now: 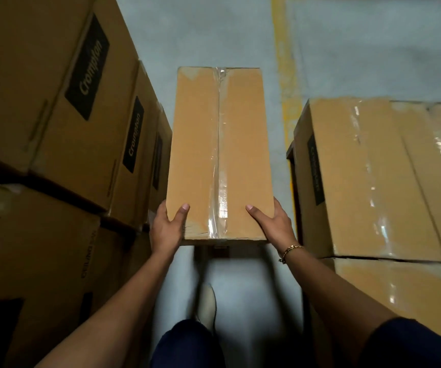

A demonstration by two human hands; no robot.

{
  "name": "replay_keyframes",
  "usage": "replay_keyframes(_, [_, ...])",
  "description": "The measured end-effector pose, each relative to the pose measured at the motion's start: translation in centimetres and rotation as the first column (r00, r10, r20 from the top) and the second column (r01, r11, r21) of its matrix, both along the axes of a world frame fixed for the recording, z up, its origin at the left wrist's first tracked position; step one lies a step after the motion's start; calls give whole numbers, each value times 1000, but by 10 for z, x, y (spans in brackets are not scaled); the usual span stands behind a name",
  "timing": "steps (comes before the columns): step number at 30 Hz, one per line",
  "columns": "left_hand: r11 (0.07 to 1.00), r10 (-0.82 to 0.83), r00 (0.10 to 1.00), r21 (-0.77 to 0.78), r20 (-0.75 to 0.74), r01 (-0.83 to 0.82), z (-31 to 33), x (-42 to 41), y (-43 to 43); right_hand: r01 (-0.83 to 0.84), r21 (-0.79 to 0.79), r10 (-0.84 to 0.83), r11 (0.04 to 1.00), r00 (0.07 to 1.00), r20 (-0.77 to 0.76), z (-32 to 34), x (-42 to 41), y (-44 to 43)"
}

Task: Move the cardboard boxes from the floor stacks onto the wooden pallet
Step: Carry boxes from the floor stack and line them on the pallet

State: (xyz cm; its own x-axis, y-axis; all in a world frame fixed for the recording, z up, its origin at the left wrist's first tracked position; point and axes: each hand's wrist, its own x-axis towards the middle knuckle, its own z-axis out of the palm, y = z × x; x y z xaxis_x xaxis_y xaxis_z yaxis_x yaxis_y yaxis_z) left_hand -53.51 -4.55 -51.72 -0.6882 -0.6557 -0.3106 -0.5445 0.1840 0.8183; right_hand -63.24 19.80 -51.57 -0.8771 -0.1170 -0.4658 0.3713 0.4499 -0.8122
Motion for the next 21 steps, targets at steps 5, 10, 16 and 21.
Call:
replay_keyframes(5, [1000,-15,999,-10,-36,15,121,31,60,18,30,-17,999,999,-39,129,34,58])
replay_keyframes(10, [998,-42,998,-38,-43,41,246,84,123,24,67,-23,997,1000,-15,265,90,126])
replay_keyframes(16, [990,-99,995,-100,-12,97,372,157,204,64,52,-64,997,998,11,391,173,213])
replay_keyframes(21, [983,-153,988,-102,7,153,430,209,278,107,38,-107,994,994,-12,453,238,291])
